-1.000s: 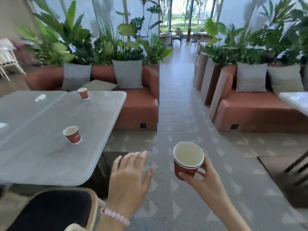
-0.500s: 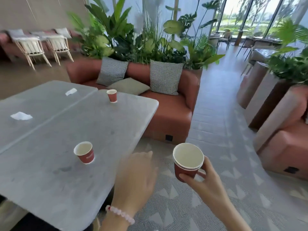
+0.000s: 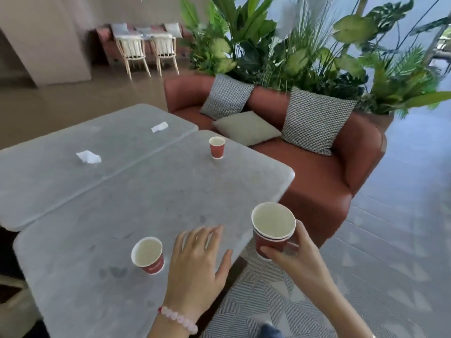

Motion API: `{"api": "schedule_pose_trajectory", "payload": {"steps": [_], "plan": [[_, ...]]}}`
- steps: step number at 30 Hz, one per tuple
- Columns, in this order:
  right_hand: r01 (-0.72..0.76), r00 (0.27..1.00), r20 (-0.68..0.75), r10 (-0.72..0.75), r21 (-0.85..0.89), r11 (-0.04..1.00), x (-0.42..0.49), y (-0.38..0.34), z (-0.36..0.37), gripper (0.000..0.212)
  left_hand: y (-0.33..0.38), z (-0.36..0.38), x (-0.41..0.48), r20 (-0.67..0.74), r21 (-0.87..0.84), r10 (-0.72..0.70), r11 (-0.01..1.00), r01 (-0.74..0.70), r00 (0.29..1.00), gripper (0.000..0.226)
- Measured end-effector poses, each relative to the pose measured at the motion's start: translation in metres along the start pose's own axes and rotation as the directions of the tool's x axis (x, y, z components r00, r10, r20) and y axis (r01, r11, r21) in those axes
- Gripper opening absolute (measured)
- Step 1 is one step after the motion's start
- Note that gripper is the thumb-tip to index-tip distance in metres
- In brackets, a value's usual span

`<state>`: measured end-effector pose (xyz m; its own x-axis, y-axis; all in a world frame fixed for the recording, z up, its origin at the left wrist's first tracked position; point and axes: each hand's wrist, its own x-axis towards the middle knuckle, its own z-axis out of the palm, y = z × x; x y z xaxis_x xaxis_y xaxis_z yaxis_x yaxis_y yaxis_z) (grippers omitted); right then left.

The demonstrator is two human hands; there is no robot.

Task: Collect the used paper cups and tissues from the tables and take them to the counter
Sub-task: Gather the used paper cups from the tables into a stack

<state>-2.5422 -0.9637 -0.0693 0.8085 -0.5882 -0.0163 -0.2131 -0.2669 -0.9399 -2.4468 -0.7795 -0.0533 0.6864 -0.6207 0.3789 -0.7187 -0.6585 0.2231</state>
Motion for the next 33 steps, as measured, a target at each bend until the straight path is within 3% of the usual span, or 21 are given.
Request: {"api": "schedule_pose_trajectory", "payload": {"steps": [9, 14, 21, 26, 33], "plan": [[0.035, 0.93, 0.365, -0.038, 0.017, 0.999, 0.125, 0.008, 0.035, 0.066, -0.02, 0.034, 0.048, -0.116, 0.093, -0.287, 0.95, 0.298, 0.951, 0.04], [0.096, 0.819, 0.567, -0.089, 0.017, 0.995, 0.18, 0.002, 0.056, 0.059, -0.015, 0.041, 0.07, -0.136, 0.142, -0.49, 0.85, 0.507, 0.861, 0.042], [0.18, 0.656, 0.742, -0.143, 0.031, 0.983, 0.225, 0.002, 0.079, 0.061, -0.008, 0.05, 0.084, -0.193, 0.173, -0.702, 0.663, 0.729, 0.685, 0.045], [0.196, 0.547, 0.825, -0.139, 0.035, 0.98, 0.235, 0.005, 0.095, 0.062, 0.0, 0.052, 0.072, -0.261, 0.211, -0.773, 0.539, 0.816, 0.578, 0.043], [0.215, 0.436, 0.889, -0.138, 0.046, 0.976, 0.225, 0.002, 0.124, 0.058, -0.001, 0.057, 0.046, -0.337, 0.239, -0.786, 0.461, 0.855, 0.518, 0.037]]}}
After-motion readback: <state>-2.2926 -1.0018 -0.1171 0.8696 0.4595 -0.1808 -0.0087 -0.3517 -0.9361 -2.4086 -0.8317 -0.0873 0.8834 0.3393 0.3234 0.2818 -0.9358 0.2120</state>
